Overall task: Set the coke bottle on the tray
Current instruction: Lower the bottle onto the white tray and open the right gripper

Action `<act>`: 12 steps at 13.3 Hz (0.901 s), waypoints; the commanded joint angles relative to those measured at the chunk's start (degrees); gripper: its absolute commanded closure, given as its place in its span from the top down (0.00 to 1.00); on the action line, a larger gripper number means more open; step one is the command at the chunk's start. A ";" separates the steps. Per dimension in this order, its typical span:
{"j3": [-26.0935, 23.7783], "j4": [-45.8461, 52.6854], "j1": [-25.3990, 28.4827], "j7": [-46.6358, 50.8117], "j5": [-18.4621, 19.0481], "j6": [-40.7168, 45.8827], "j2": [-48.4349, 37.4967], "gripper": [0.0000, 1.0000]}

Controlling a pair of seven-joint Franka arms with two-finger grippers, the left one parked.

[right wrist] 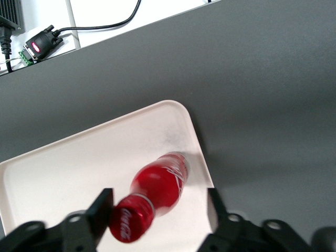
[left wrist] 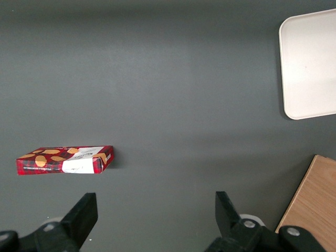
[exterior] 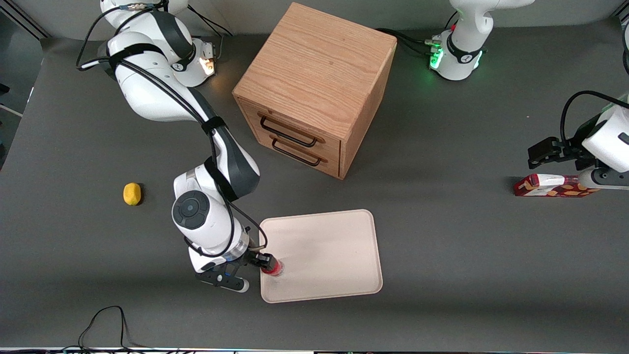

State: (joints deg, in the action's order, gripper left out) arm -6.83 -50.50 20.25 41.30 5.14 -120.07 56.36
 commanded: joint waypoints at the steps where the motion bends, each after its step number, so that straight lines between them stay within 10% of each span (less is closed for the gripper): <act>1: 0.33 2.07 0.58 2.47 1.89 0.54 0.86 1.00; 12: 0.24 -4.66 -0.12 1.59 1.71 14.51 -9.57 1.00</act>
State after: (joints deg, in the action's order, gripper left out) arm -6.78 -48.93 20.22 41.76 5.78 -107.61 52.52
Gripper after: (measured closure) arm 0.000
